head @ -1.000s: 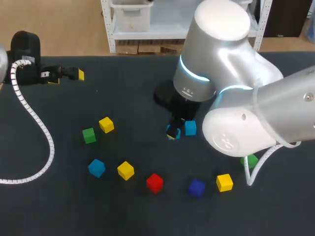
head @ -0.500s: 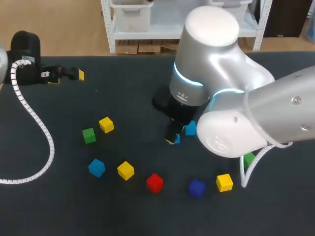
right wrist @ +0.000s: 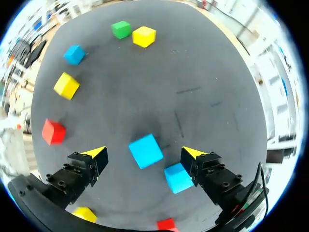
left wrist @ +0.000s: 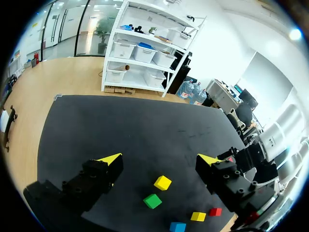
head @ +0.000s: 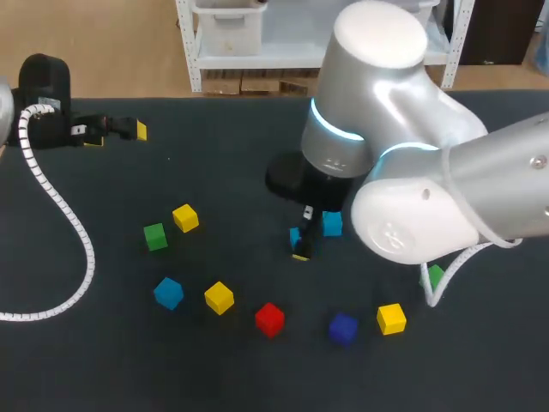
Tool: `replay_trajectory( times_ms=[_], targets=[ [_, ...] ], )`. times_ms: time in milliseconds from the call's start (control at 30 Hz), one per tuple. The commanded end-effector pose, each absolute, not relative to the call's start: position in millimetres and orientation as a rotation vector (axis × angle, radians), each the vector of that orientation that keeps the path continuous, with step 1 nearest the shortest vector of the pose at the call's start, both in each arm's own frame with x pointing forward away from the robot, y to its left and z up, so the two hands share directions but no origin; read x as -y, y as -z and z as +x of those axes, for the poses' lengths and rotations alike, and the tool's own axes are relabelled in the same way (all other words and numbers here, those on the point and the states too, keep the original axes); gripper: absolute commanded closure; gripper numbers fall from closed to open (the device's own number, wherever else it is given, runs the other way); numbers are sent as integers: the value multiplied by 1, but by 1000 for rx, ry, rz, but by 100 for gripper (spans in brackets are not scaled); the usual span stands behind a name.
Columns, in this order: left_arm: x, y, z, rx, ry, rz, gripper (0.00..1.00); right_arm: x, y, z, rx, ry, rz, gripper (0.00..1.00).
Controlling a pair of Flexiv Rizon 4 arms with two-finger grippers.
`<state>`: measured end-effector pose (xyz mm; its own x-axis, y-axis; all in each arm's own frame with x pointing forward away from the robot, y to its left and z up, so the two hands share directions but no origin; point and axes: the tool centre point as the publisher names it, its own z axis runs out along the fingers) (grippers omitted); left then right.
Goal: Place the blue cubes, place green cubes on the blue cubes, place the yellow cubes on the green cubes, then place the red cubes on the yellow cubes, and place purple cube on the red cubes.
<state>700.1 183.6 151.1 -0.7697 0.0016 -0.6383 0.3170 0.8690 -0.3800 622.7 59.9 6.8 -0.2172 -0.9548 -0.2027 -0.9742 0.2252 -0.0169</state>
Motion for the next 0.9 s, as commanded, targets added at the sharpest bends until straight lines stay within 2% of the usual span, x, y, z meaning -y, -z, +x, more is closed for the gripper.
replay_trajectory(
  times_ms=[33, 400, 900],
  targets=[
    [-185, -150, 700, -2376, 635, 231, 0, -38, -14, 624, -2152, -247, -2098, 0],
    [-185, -150, 700, -2376, 635, 231, 0, -36, -26, 612, -1870, -330, -2396, 0],
    [-185, -150, 700, -2376, 635, 231, 0, -65, -15, 616, -1835, -296, -2396, 0]
  ],
)
